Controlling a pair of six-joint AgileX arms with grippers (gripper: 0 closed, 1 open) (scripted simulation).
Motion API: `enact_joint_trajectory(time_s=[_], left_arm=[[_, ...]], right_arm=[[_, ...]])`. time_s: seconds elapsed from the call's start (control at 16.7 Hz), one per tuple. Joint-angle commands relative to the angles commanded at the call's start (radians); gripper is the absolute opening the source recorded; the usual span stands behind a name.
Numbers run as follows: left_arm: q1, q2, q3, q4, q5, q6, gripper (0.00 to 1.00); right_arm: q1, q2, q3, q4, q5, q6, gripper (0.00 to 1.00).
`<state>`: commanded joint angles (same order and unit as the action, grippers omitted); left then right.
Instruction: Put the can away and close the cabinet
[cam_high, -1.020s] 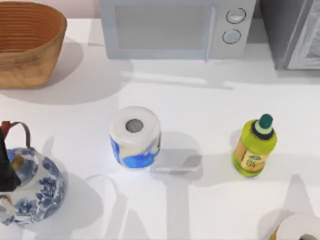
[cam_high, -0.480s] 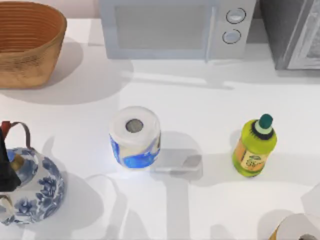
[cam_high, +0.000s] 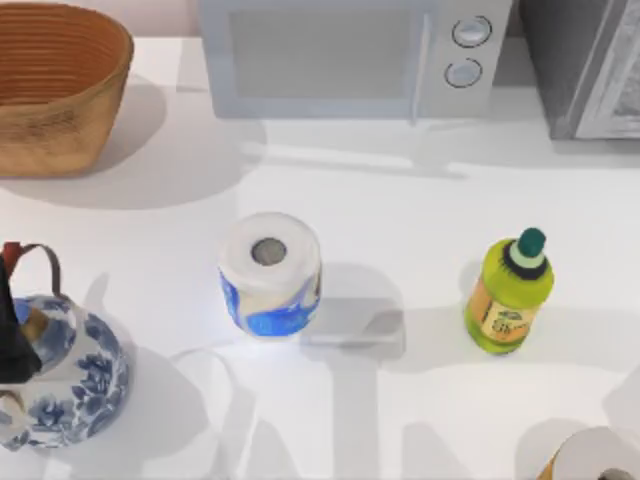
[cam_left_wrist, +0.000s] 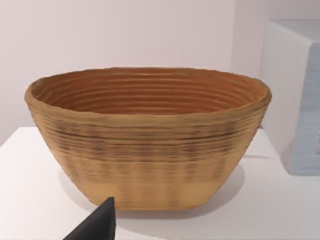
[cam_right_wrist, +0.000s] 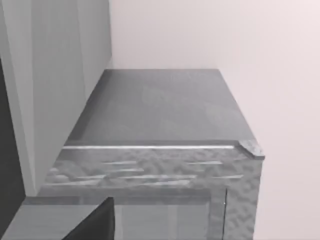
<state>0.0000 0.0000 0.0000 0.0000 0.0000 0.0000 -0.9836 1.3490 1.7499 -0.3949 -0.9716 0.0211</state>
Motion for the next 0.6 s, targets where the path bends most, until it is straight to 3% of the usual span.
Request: enact_joint_trajectory(time_s=[0.24,0.6], left_arm=[[0.000,0.000,0.000,0.000,0.000,0.000,1.00],[0.000,0.000,0.000,0.000,0.000,0.000,1.00]], right_arm=[[0.209,0.021,0.012,-0.023,0.216,0.002,1.00],[0.690,0.019,0.009,-0.050,0.699,0.007,1.00]])
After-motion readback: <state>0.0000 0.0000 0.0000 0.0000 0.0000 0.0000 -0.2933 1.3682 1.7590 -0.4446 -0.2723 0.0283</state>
